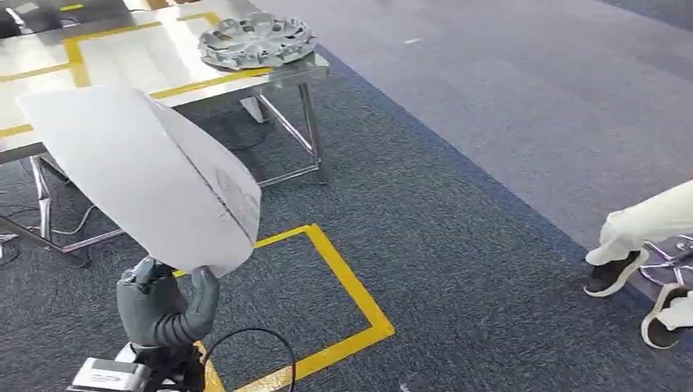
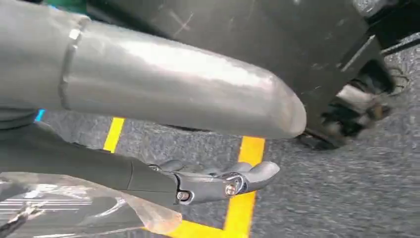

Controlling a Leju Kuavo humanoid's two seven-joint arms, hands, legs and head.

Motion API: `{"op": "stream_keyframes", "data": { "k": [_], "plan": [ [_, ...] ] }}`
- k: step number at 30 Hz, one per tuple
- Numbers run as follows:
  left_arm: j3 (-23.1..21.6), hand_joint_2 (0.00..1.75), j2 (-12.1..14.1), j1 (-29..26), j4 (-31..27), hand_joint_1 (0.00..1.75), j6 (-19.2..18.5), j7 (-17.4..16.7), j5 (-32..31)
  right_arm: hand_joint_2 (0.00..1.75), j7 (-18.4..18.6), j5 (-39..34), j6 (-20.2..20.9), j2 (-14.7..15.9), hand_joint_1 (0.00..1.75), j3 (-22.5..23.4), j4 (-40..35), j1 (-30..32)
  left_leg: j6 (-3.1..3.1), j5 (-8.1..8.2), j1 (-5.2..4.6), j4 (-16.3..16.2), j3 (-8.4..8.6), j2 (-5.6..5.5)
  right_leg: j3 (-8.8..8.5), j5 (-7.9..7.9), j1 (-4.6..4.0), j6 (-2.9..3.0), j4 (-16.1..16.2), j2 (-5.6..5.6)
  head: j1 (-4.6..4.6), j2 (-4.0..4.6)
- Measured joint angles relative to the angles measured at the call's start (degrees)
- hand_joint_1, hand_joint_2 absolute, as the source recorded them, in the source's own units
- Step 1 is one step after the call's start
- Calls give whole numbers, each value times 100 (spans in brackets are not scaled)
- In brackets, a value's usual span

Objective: Take the parts from the cabinet and place them on the table.

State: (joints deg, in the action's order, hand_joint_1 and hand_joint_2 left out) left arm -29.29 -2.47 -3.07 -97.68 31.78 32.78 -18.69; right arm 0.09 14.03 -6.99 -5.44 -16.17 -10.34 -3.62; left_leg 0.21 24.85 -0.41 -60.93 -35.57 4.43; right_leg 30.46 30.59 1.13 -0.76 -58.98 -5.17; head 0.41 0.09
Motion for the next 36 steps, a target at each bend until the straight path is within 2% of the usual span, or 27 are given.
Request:
{"op": "stream_keyframes", "data": {
  "k": [1, 4, 5, 6, 7, 8, 9, 10, 11, 12, 13, 15, 16, 17, 19, 20, 21, 22, 23, 25, 26, 27, 28, 30, 32, 35, 36],
  "plan": [
    [0, 175, 0, 15, 0, 175, 0, -2, 0, 0, -2, 0, -2, 0, 0, 0, 0, -3, 22, 88, -81, 96, 49, 97, -7, 32, -49, -50, -12, -66, -11, 0],
    [6, 175, 4, -1, 0, 175, 2, -2, 2, 0, 0, 0, 0, -2, 0, 0, 0, -13, 92, 108, -83, 132, 11, -112, -75, 50, -54, -127, 56, -293, 7, 0],
    [9, 175, 7, -2, -2, 175, 7, 0, 0, 0, 2, 0, 2, -2, 0, 0, -15, -26, 142, 71, -36, 208, 72, -205, -116, 86, -51, -180, 69, -301, 5, 0],
    [9, 175, 4, 1, -2, 175, 7, 2, -2, 0, -5, 0, 0, 0, 0, 0, -17, -35, 154, 53, -11, 251, 99, -258, -77, 151, -29, -202, -8, 31, 35, 0],
    [4, 175, 0, 19, 0, 175, 4, 2, -2, 0, -9, 0, 0, 0, 0, 0, -17, -40, 181, 55, 8, 254, 101, -327, 61, 314, -18, -205, -278, 309, 48, 0],
    [0, 175, -15, 23, 0, 175, 2, 0, -2, 0, -9, 0, 0, 0, 0, 0, -17, -35, 203, 56, 19, 254, 97, -401, 279, 504, -12, -210, -698, 427, 68, 0],
    [0, 175, -24, 17, 2, 175, 2, 0, 0, 0, -2, 0, 0, 0, 0, 0, -17, -19, 220, 67, 19, 253, 98, -482, 546, 695, -11, -220, -1186, 476, 68, 0],
    [0, 175, -24, 12, 2, 175, 2, 0, 0, 0, 2, 0, 2, 0, 0, 0, -17, -8, 228, 73, 17, 250, 99, -566, 785, 796, -12, -230, -1571, 496, 64, 0],
    [2, 175, -22, 3, 7, 175, 2, 0, 0, 0, 9, -4, 2, 0, 0, 0, -17, 14, 226, 74, 16, 248, 105, -669, 906, 733, -12, -238, -1686, 499, 64, 0],
    [2, 175, -22, -3, 9, 175, 2, 0, 0, 0, -2, -26, 0, 0, 0, 0, -17, 30, 228, 78, 17, 247, 113, -700, 892, 522, -11, -234, -1522, 501, 68, 0],
    [2, 175, -24, -10, 9, 175, 11, 0, 0, 0, -20, -85, 0, 2, 0, 0, -17, 24, 222, 89, 20, 242, 130, -769, 773, 239, -9, -231, -1159, 505, 74, 0],
    [9, 175, -24, -40, 9, 175, 44, 0, 0, 0, -59, -157, 2, 7, 0, 4, -17, -5, 165, 140, 24, 228, 176, -821, 392, -299, 7, -224, -186, 548, 77, 0],
    [11, 175, -22, -42, 9, 175, 48, 0, -2, 0, -70, -177, 13, 4, 0, 4, -17, -8, 127, 167, -24, 179, 157, -832, 333, -206, -5, -225, -42, 610, 79, 0],
    [11, 175, -24, -49, 9, 175, 55, 0, -2, 0, -81, -190, 13, 4, 0, 4, -17, -23, 112, 164, -18, 167, 132, -848, 270, -205, 7, -165, -24, 609, 68, 0],
    [9, 175, -20, -61, 9, 175, 68, 0, -7, 0, -81, -192, 13, 6, 0, 4, -17, -9, 88, 152, -5, 183, 140, -853, 275, -200, -21, -127, -24, 613, 57, 0],
    [7, 175, -22, -66, 9, 175, 70, 0, -4, 0, -81, -192, 13, 4, 0, 4, -17, -3, 69, 172, -4, 172, 143, -863, 259, -211, 3, -91, -3, 603, 59, 0],
    [9, 175, -20, -69, 9, 175, 74, 0, -4, 0, -83, -190, 11, 4, 0, 7, -17, -3, 34, 236, -3, 106, 135, -774, 237, -217, 21, -58, 13, 576, 64, 0],
    [9, 175, -17, -58, 7, 175, 74, 0, -5, 0, -85, -190, 11, 4, 0, 9, -17, -7, -15, 393, -7, -145, 28, -635, 216, -197, 23, -20, 14, 563, 4, 0],
    [9, 175, -17, -58, 7, 175, 74, 0, -7, 0, -85, -192, 13, 4, 0, 9, -17, -7, -48, 592, 12, -542, -152, -569, 202, -184, 19, 1, 14, 539, 5, 0],
    [7, 175, -11, -70, 7, 175, 74, 0, -4, 0, -85, -192, 13, 4, 0, 9, -17, 9, -79, 952, 38, -1456, -601, -514, 179, -158, 14, 24, 13, 482, 5, 0],
    [9, 175, -9, -73, 9, 175, 74, 0, -4, 0, -83, -192, 11, 4, 0, 9, -17, 19, -82, 957, 48, -1648, -715, -511, 168, -146, 12, 27, 13, 462, 7, 0],
    [9, 175, -2, -74, 9, 175, 74, 0, -2, 0, -83, -192, 11, 4, 0, 11, -17, 20, -75, 804, 52, -1549, -679, -510, 145, -132, 12, 23, 13, 448, 7, 0],
    [9, 175, 2, -73, 9, 175, 74, 0, -2, 0, -85, -192, 11, 4, 0, 11, -17, 16, -57, 569, 53, -1231, -535, -509, 121, -117, 11, 20, 13, 446, 2, 0],
    [9, 175, 4, -71, 7, 175, 74, 0, -4, 0, -85, -192, 11, 4, 0, 11, -17, 8, 23, 29, 36, -205, -53, -482, 51, -79, 8, 5, 15, 441, 2, 0],
    [4, 175, 4, -67, 7, 175, 74, 2, -7, 0, -85, -192, 11, 4, 0, 13, -17, -5, 61, 111, -10, 161, 112, -438, 71, -59, -25, -46, 14, 441, 0, 0],
    [11, 175, 9, -71, 7, 175, 76, 2, -4, 0, -88, -192, 26, 4, 0, 20, -17, -2, 98, 127, -17, 180, 84, -469, 49, -69, -19, -150, 80, 396, 7, 0],
    [11, 175, 4, -71, 0, 175, 76, 5, -9, 0, -85, -190, 39, 4, 0, 24, -20, -10, 138, 90, 51, 262, 136, -470, 104, -17, -7, -184, 53, 406, 15, 0]
  ]
}}
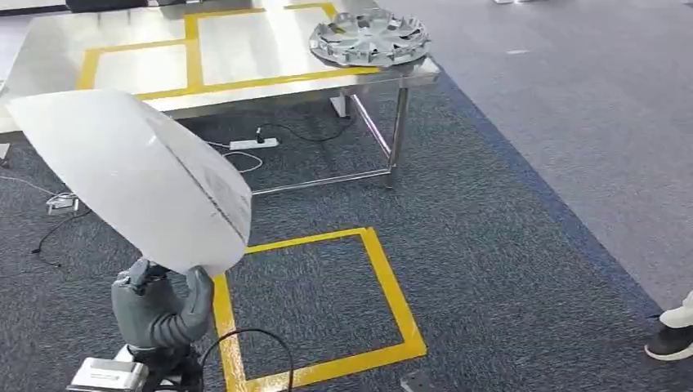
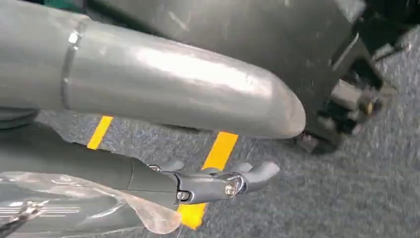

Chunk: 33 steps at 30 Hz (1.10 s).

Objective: Take the parts from the cabinet and place them on the table.

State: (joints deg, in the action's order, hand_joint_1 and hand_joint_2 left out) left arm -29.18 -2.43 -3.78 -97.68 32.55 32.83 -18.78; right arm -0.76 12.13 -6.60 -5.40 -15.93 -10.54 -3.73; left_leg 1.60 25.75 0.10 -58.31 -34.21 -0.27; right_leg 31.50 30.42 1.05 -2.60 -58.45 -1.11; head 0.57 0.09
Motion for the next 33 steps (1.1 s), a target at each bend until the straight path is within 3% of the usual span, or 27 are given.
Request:
{"op": "stream_keyframes", "data": {
  "k": [1, 4, 5, 6, 7, 9, 11, 14, 16, 17, 19, 20, 21, 22, 24, 25, 26, 30, 31, 33],
  "plan": [
    [0, 175, -2, 9, 0, 175, 0, 4, -7, 0, -4, 0, 0, 0, 0, 7, 0, -3, 22, 6, -6, 19, 27, -3, 49, 104, -9, -8, -159, 38, 11, 0],
    [0, 175, -9, 5, 0, 175, 0, 11, -31, 0, -9, 2, 4, 0, 0, 13, 0, -4, 75, 29, -21, 14, 28, -4, 733, 667, -7, -40, -1462, 90, 28, 0],
    [0, 175, -7, 4, 0, 175, 0, 11, -35, 0, -9, 2, 4, 0, 0, 13, 2, 11, 84, 36, -26, 12, 30, -8, 897, 701, -9, -49, -1723, 90, 31, 0],
    [0, 175, -7, 3, 0, 175, 0, 11, -37, 0, -9, 4, 4, 0, 0, 15, 2, 20, 86, 41, -28, 11, 39, -19, 933, 592, -8, -49, -1712, 90, 31, 0],
    [0, 175, -7, 4, 0, 175, 0, 11, -39, 0, -9, 4, 4, 0, 0, 15, 2, 19, 75, 51, -28, 7, 55, -38, 831, 337, -8, -47, -1419, 91, 33, 0],
    [0, 175, -9, 5, 0, 175, 0, 11, -44, 0, -9, 4, 6, 0, 0, 17, 2, 8, 46, 94, -25, -19, 97, -56, 373, -235, -5, -21, -412, 95, 33, 0],
    [0, 175, -7, 13, 0, 175, 0, 13, -44, 0, -11, 2, 24, 0, 0, 17, 0, -8, -16, 139, -72, -84, 73, -69, 136, -197, -10, 19, 4, 138, 22, 0],
    [-2, 175, -4, 12, 0, 175, -4, 17, -46, 0, -17, 4, 37, 0, 0, 20, 2, 16, -71, 110, -43, -51, 78, -70, 148, -205, -45, 86, -26, 133, 22, 0],
    [-2, 175, 0, 20, 0, 175, -7, 20, -46, 0, -26, 4, 39, 0, 0, 24, 0, 4, -155, 241, -37, -193, 44, -40, 105, -222, 8, 156, 11, 117, -6, 0],
    [-4, 175, 4, 28, 0, 175, -7, 20, -46, 0, -28, 4, 39, 0, 0, 26, 0, -1, -191, 420, -18, -506, -87, -39, 88, -206, 10, 187, 10, 109, -37, 0],
    [-7, 175, 9, 20, 0, 175, -9, 20, -44, 0, -33, 4, 55, 0, 0, 26, 0, 0, -239, 794, 15, -1390, -509, -37, 67, -187, 8, 211, 10, 86, -28, 0],
    [-7, 175, 15, 15, 0, 175, -11, 20, -44, 0, -33, 4, 57, 0, 0, 28, 2, 5, -254, 877, 24, -1722, -685, -36, 59, -177, 8, 212, 10, 80, -33, 0],
    [-7, 175, 22, 14, 0, 175, -11, 20, -42, 0, -33, 4, 59, 0, 0, 31, 2, 7, -261, 821, 38, -1787, -740, -32, 46, -168, 9, 210, 9, 78, -33, 0],
    [-7, 175, 24, 14, 0, 175, -13, 20, -42, 0, -33, 4, 63, 0, 0, 31, 2, 6, -257, 624, 50, -1594, -668, -28, 28, -155, 9, 209, 9, 80, -33, 0],
    [-7, 175, 24, 16, 0, 175, -13, 20, -35, 0, -33, 4, 66, 0, 0, 33, 0, 3, -224, 74, 53, -676, -254, -20, -37, -121, 14, 183, 9, 86, -33, 0],
    [-9, 175, 24, 18, 0, 175, -13, 20, -35, 0, -33, 4, 66, 0, 0, 33, 0, 6, -200, -59, 50, -242, -66, 4, -47, -101, 13, 162, 11, 86, -33, 0],
    [-9, 175, 22, 24, 0, 175, -13, 20, -26, 0, -35, 4, 68, 0, 0, 35, 2, -5, -189, 51, 12, -164, -3, 11, -44, -83, -27, 129, 1, 89, -35, 0],
    [-2, 175, 20, 17, -2, 175, -15, 22, -28, 0, -35, 4, 74, 0, 0, 35, 0, -17, -56, 72, 7, -75, -9, -15, -54, -72, -11, -16, 43, 62, -15, 0],
    [-2, 175, 15, 18, -2, 175, -28, 22, -26, 0, -35, 4, 72, 0, 0, 35, 0, -13, -21, 53, 32, -41, 31, -8, 14, -7, 2, -34, -44, 79, -4, 0],
    [-4, 175, 11, 30, -2, 175, -33, 22, -33, 0, -39, 4, 72, 0, 0, 35, 0, -22, 31, 71, 30, -37, 32, -4, 355, 340, 0, -37, -704, 90, 35, 0]
  ]
}}
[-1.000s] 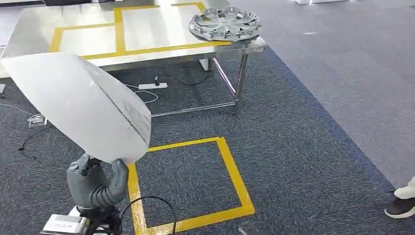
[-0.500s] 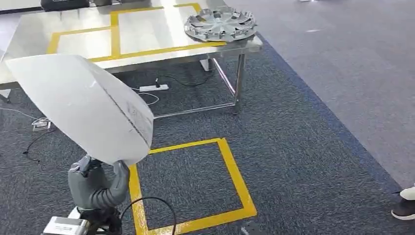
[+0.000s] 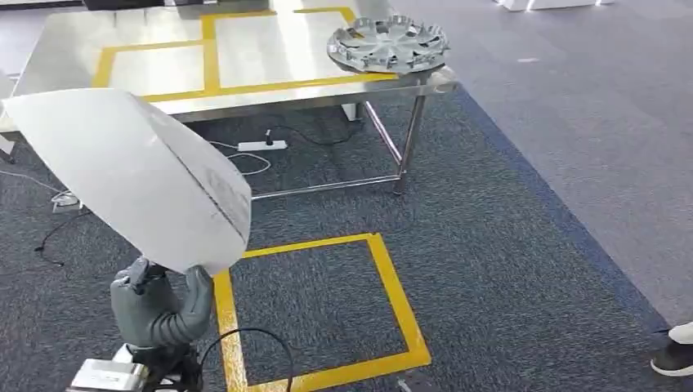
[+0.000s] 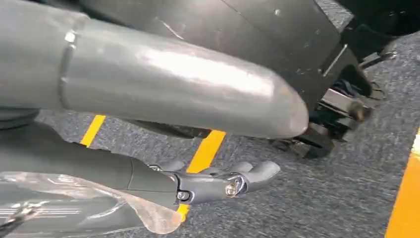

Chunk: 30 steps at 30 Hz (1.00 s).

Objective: Take the parts from the cabinet and place them on the table.

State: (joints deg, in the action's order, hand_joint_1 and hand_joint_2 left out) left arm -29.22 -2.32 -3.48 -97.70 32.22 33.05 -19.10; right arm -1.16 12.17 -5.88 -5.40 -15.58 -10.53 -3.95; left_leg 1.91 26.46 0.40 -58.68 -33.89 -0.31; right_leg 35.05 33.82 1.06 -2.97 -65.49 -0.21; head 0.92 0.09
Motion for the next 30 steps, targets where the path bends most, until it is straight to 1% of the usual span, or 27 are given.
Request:
{"op": "stream_keyframes", "data": {
  "k": [1, 2, 3, 4, 5, 6, 7, 8, 9, 11, 12, 13, 14, 15, 16, 17, 18, 19, 20, 22, 23, 24, 25, 27, 28, 29, 30],
  "plan": [
    [2, 175, 0, -3, 0, 175, 0, 0, 0, 0, 0, 0, 0, 0, 0, 0, 0, 9, 12, 8, -10, 0, 1, 0, 253, 189, 0, -7, -478, 3, 0, 0],
    [2, 175, 2, -5, 0, 175, 0, 0, 0, 0, 4, 0, 0, 0, 0, 2, 0, 20, 27, 17, -21, -3, 1, -2, 483, 298, -3, -13, -874, 4, 2, 0],
    [0, 175, 0, -8, 2, 175, 0, 0, 0, 0, 4, 0, 2, 0, 0, 2, 0, 33, 32, 21, -30, -4, 11, -7, 600, 258, -2, -12, -1023, 4, 2, 0],
    [2, 175, 2, -9, 2, 175, 0, 0, 0, 0, 4, 0, 2, 0, 0, 2, 0, 38, 35, 31, -34, -5, 27, -15, 575, 97, -2, -5, -903, 4, -2, 0],
    [2, 175, 2, -9, 2, 175, 0, 0, 0, 0, 4, 0, 2, 0, 0, 2, 0, 35, 32, 43, -35, -9, 48, -25, 432, -173, -2, 5, -543, 4, 7, 0],
    [2, 175, 0, -9, 2, 175, 0, 0, 0, 0, 4, 0, 0, 0, 0, 2, 0, 29, 22, 62, -35, -11, 77, -30, 211, -456, -2, 25, -51, 4, 4, 0],
    [2, 175, 0, -8, 2, 175, 0, 0, 0, 0, 4, 0, 0, 0, 0, 2, 0, 27, -1, 84, -35, -15, 98, -31, -12, -682, -1, 42, 440, 8, 7, 0],
    [2, 175, 0, -7, 2, 175, 0, 0, -2, 0, 4, 0, 0, 0, 0, 2, 0, 13, -38, 108, -78, -36, 84, -31, -125, -575, -22, 49, 618, 30, 2, 0],
    [2, 175, 0, -6, 2, 175, 0, 0, 0, 0, 4, 0, 0, 0, 0, 2, 0, 10, -59, 107, -76, -57, 61, -40, -156, -585, -15, 78, 655, 35, -11, 0],
    [2, 175, 2, -4, 2, 175, 0, 0, -2, 0, 5, 0, 0, 0, 0, 2, 0, 35, -95, 93, -58, -29, 73, -40, -150, -576, -43, 119, 656, 37, -5, 0],
    [0, 175, 2, -3, 2, 175, 0, 0, -2, 0, 7, 0, 0, 0, 0, 2, 0, 39, -123, 107, -57, -30, 83, -41, -160, -589, -31, 153, 679, 37, -7, 0],
    [0, 175, 2, -3, 0, 175, 0, 0, -2, 0, 4, 0, 0, 0, 0, 2, 0, 32, -166, 158, -46, -76, 73, -33, -186, -604, 6, 184, 701, 26, 0, 0],
    [0, 175, 2, 6, 0, 175, 0, 0, -7, 0, 2, 0, -2, 0, 0, 2, 0, 23, -211, 287, -46, -274, 2, -18, -201, -591, 12, 219, 702, 26, -48, 0],
    [0, 175, 4, 6, 0, 175, 0, 0, -7, 0, 2, 0, 0, 0, 0, 2, 0, 20, -244, 498, -26, -666, -177, -16, -216, -581, 12, 243, 702, 19, -48, 0],
    [0, 175, 4, 2, 2, 175, 0, 0, 2, 0, 2, 0, 0, 0, 0, 2, 0, 22, -269, 701, -12, -1142, -401, -15, -229, -571, 10, 258, 702, 9, -44, 0],
    [0, 175, 9, -1, 2, 175, 0, 0, 7, 0, 2, 0, 0, 0, 0, 2, 0, 25, -283, 845, -6, -1552, -616, -15, -234, -560, 10, 267, 701, 2, -46, 0],
    [0, 175, 13, -5, 2, 175, 0, 0, 11, 0, 2, 0, 0, 0, 0, 2, 0, 30, -293, 874, 2, -1783, -749, -14, -242, -555, 10, 268, 701, 0, -46, 0],
    [0, 175, 18, -8, 2, 175, 0, 0, 15, 0, 4, 0, 0, 0, 0, 2, 0, 30, -292, 758, 9, -1742, -755, -13, -257, -544, 10, 265, 701, 2, -46, 0],
    [0, 175, 20, -7, 2, 175, 0, 0, 15, 0, 4, 0, 0, 0, 0, 2, 0, 28, -278, 519, 13, -1460, -642, -12, -279, -530, 10, 263, 701, 7, -50, 0],
    [-2, 175, 18, -4, 2, 175, 0, 0, 13, 0, 2, 0, 0, 0, 0, 2, 0, 27, -223, -54, 12, -465, -199, -9, -351, -491, 10, 234, 701, 13, -50, 0],
    [-4, 175, 20, 1, 2, 175, 0, 0, 13, 0, 2, 0, 0, 0, 0, 2, 0, 24, -197, -53, -1, -218, -77, -1, -355, -476, 0, 211, 701, 12, -37, 0],
    [-4, 175, 15, 4, 2, 175, 0, 0, 13, 0, 2, 0, 0, 0, 0, 2, 0, 12, -179, -6, -23, -70, -23, 4, -331, -458, -34, 174, 681, 21, -50, 0],
    [-2, 175, 15, 6, 2, 175, 0, -2, 15, 0, 2, 0, 0, 0, 0, 4, 0, 14, -161, 15, -27, -95, -57, 3, -313, -472, -29, 139, 700, 5, -29, 0],
    [2, 175, 15, -4, 2, 175, 0, 0, 15, 0, 2, 2, 11, 0, 0, 2, 0, 14, -108, 17, -41, -71, -62, -12, -341, -473, -20, 75, 737, -11, -35, 0],
    [2, 175, 9, -3, 0, 175, 0, 0, 13, 0, -4, 2, 26, 0, 0, 2, 0, 8, -55, -19, 12, 2, -18, -8, -297, -432, -7, 39, 714, -10, -39, 0],
    [2, 175, 7, 4, 0, 175, -4, 0, 13, 0, -11, 2, 35, 0, 0, 2, 0, 8, -41, -18, 4, 21, 5, -1, -250, -348, -8, 24, 588, 0, -22, 0],
    [0, 175, 4, 12, 0, 175, -15, 2, 7, 0, -11, 2, 44, 0, 0, 2, 0, 2, 6, -14, 4, 22, 7, 4, -80, -165, -11, 17, 241, 8, -4, 0]
  ]
}}
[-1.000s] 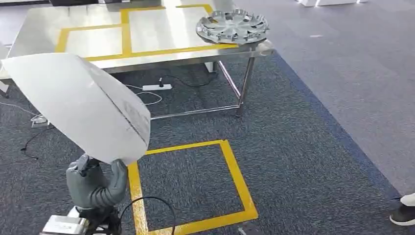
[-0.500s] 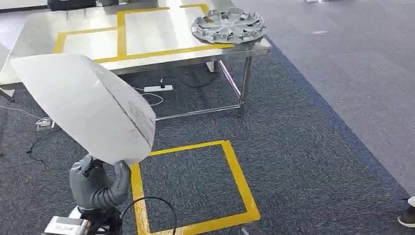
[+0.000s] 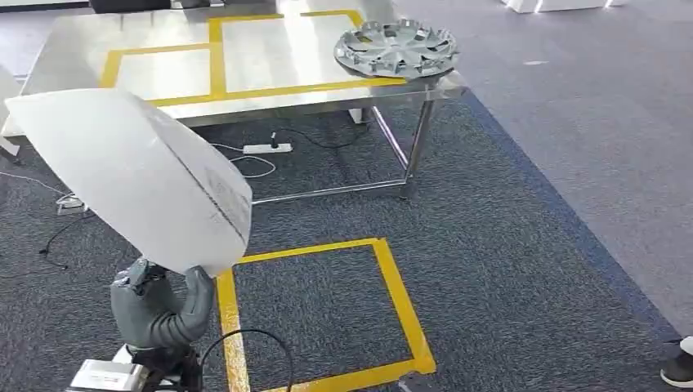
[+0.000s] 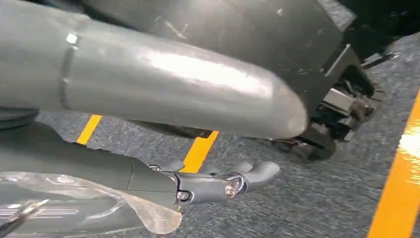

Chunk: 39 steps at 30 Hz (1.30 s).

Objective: Take the parts from the cabinet and place them on the table.

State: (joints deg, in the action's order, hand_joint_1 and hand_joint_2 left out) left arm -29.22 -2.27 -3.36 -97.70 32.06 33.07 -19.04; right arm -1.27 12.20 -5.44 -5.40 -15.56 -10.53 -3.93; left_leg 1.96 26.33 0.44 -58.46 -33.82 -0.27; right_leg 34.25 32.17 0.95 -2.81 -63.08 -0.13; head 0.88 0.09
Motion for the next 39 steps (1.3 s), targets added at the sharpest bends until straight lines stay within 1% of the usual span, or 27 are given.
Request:
{"op": "stream_keyframes", "data": {
  "k": [2, 3, 4, 5, 6, 10, 12, 13, 14, 16, 17, 19, 20, 21, 22, 24, 25, 27, 29, 31, 32, 34, 35, 36, 37, 38, 39],
  "plan": [
    [0, 175, -2, -7, 0, 175, -2, -2, -2, 0, 0, 0, 2, 0, 0, 0, 0, 9, 21, 13, -15, -1, -1, 2, 493, 385, 1, -24, -941, 0, 2, 0],
    [0, 175, -2, -8, 2, 175, -4, -2, -2, 0, 0, 0, 2, 0, 0, 0, 0, 22, 33, 21, -23, -2, 1, 0, 677, 450, -1, -30, -1255, 2, 4, 0],
    [0, 175, -2, -8, 2, 175, -6, -2, -2, 0, 0, 0, 7, 0, 0, 0, 0, 32, 35, 24, -25, -2, 12, -5, 738, 360, 0, -28, -1294, 2, 4, 0],
    [2, 175, -2, -7, 2, 175, -6, -2, -2, 0, 0, 0, 13, 0, 0, 0, 0, 32, 32, 34, -26, -3, 28, -15, 655, 131, -1, -23, -1047, 2, 6, 0],
    [2, 175, -2, -7, 2, 175, -6, -2, -2, 0, 0, 4, 17, 0, 0, 0, 0, 24, 26, 48, -26, -5, 51, -21, 474, -140, 0, -10, -623, 2, 4, 0],
    [2, 175, -2, -7, 2, 175, -6, -2, -4, 0, 0, 7, 17, 0, 0, 0, 0, 22, 24, 52, -26, -5, 57, -21, 415, -210, 0, -5, -497, 1, 4, 0],
    [2, 175, -2, -6, 2, 175, -6, -2, -4, 0, -2, 13, 17, 2, 0, 0, 0, 19, 18, 61, -25, -5, 72, -22, 290, -344, 0, 5, -230, 2, 4, 0],
    [2, 175, -2, -1, 2, 175, -6, -2, -11, 0, -2, 24, 22, 2, 0, 0, 0, 7, -24, 93, -37, -11, 92, -22, 13, -473, -6, 36, 367, 5, 4, 0],
    [0, 175, -2, 7, 2, 175, -13, 0, -20, 0, 0, 50, 26, 2, 0, 0, 0, 16, -103, 92, -55, -29, 74, -25, -66, -452, -39, 108, 450, 21, -7, 0],
    [-2, 175, -2, 13, 0, 175, -19, 2, -26, 0, -2, 72, 26, 0, 0, 0, 0, 12, -187, 204, -47, -135, 57, -16, -108, -472, 11, 193, 489, 14, -17, 0],
    [-2, 175, 0, 28, 0, 175, -17, 5, -26, 0, 0, 79, 26, 0, 0, 0, 0, 5, -224, 396, -38, -452, -74, -10, -123, -455, 17, 228, 489, 8, -60, 0],
    [-2, 175, 2, 28, 2, 175, -17, 5, -26, 0, 0, 81, 31, 0, 0, 0, 0, 6, -270, 799, -13, -1386, -521, -9, -141, -439, 16, 249, 489, -4, -48, 0],
    [-2, 175, 7, 28, 2, 175, -17, 5, -26, 0, 0, 81, 35, 0, 0, 0, 0, 12, -280, 894, -9, -1734, -705, -9, -147, -432, 16, 254, 488, -7, -55, 0],
    [-2, 175, 11, 27, 2, 175, -17, 5, -26, 0, 0, 81, 33, 0, 0, 0, 0, 14, -281, 861, -1, -1834, -783, -8, -155, -425, 16, 256, 488, -6, -51, 0],
    [-2, 175, 11, 29, 2, 175, -17, 5, -26, 0, 0, 81, 33, 0, 0, 0, 0, 14, -274, 666, 4, -1664, -720, -8, -172, -415, 16, 252, 488, 0, -53, 0],
    [-2, 175, 11, 33, 2, 175, -17, 5, -26, 0, 0, 83, 35, 0, 0, 0, 0, 11, -229, 91, 3, -725, -303, -7, -234, -383, 16, 236, 488, 12, -53, 0],
    [-4, 175, 11, 38, 2, 175, -17, 5, -26, 0, 0, 83, 35, 0, 0, 0, 0, 14, -192, -110, 0, -267, -100, 1, -245, -367, 16, 215, 490, 14, -55, 0],
    [-7, 175, 7, 59, 2, 175, -17, 5, -28, 0, 0, 83, 35, 0, 0, 0, 0, -1, -167, 31, -32, -64, -13, 3, -219, -345, -23, 145, 469, 15, -46, 0],
    [-2, 175, 7, 55, 2, 175, -17, 5, -26, 0, 0, 83, 39, 0, 0, 0, 0, 3, -125, 49, -55, -78, -39, -10, -235, -350, -4, 76, 515, -8, -46, 0],
    [-2, 175, 0, 56, 2, 175, -17, 5, -26, 0, 0, 83, 42, 0, 0, 0, -2, -1, -46, -1, -6, 39, 49, -5, -223, -283, 7, 10, 465, -2, -40, 0],
    [-4, 175, -2, 66, 2, 175, -17, 5, -26, 0, -2, 83, 52, 0, 0, 0, -2, -6, -14, 6, -4, 57, 71, -3, -122, -155, -3, -2, 257, 5, -9, 0],
    [-7, 175, -7, 64, 2, 175, -31, 5, -24, 0, 0, 81, 61, 0, 0, 0, -2, -3, 23, 23, -14, 54, 70, 2, 363, 249, 1, -24, -652, 5, 24, 0],
    [-4, 175, -4, 62, 2, 175, -35, 5, -24, 0, 0, 81, 61, 0, 0, 0, 0, 11, 36, 32, -25, 51, 69, 2, 604, 384, -2, -37, -1070, 4, 19, 0],
    [-7, 175, -4, 61, 2, 175, -35, 5, -22, 0, 0, 81, 61, 0, 0, 0, 0, 25, 47, 42, -32, 47, 73, -2, 740, 369, -2, -40, -1259, 5, 26, 0],
    [-4, 175, -4, 61, 2, 175, -37, 5, -22, 0, 0, 81, 70, 2, 0, 0, 0, 31, 44, 54, -36, 45, 87, -9, 731, 219, -2, -36, -1162, 5, 22, 0],
    [-7, 175, -4, 61, 2, 175, -37, 5, -20, 0, 0, 81, 70, 2, 0, 0, 0, 29, 36, 68, -38, 42, 106, -18, 608, -22, -2, -26, -844, 4, 28, 0],
    [-7, 175, -7, 61, 2, 175, -41, 5, -18, 0, 0, 81, 79, 2, 0, 0, 0, 21, 23, 97, -38, 34, 139, -22, 361, -342, -2, -3, -297, 4, 24, 0]
  ]
}}
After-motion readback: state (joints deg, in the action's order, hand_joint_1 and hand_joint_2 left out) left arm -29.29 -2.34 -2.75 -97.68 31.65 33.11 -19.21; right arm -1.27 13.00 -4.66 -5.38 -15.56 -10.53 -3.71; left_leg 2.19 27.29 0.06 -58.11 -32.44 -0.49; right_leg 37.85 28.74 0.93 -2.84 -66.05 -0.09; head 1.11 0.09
